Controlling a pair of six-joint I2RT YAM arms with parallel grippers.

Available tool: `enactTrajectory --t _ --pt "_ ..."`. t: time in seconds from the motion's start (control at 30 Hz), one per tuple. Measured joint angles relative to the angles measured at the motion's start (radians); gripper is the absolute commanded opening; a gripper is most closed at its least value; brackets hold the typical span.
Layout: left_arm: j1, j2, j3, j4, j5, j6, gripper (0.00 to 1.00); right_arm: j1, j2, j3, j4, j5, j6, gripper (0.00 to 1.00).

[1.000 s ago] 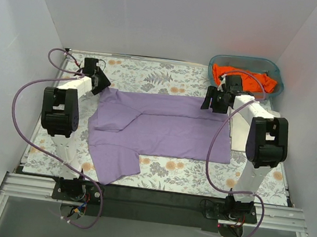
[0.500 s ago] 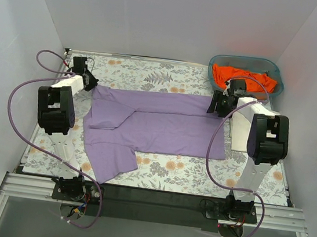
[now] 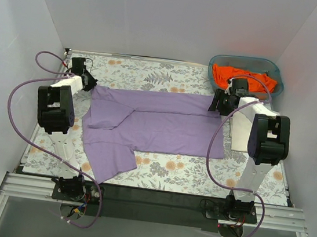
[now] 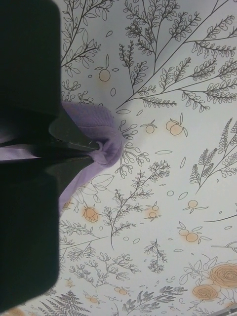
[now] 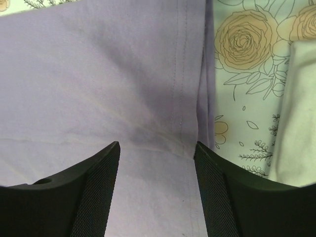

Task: Fold and stack the t-shirts
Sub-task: Fold the tshirt

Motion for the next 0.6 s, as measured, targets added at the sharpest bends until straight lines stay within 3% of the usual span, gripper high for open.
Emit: enactTrajectory --t 0.47,0.6 --pt "0.001 0.0 -0.005 0.011 0.015 0.008 0.08 0.0 0.055 0.128 0.058 0.069 0.042 0.54" --pt "0.004 0.0 -0.005 0.011 0.018 0.008 0.08 0.0 0.101 0.129 0.06 0.082 0.044 0.4"
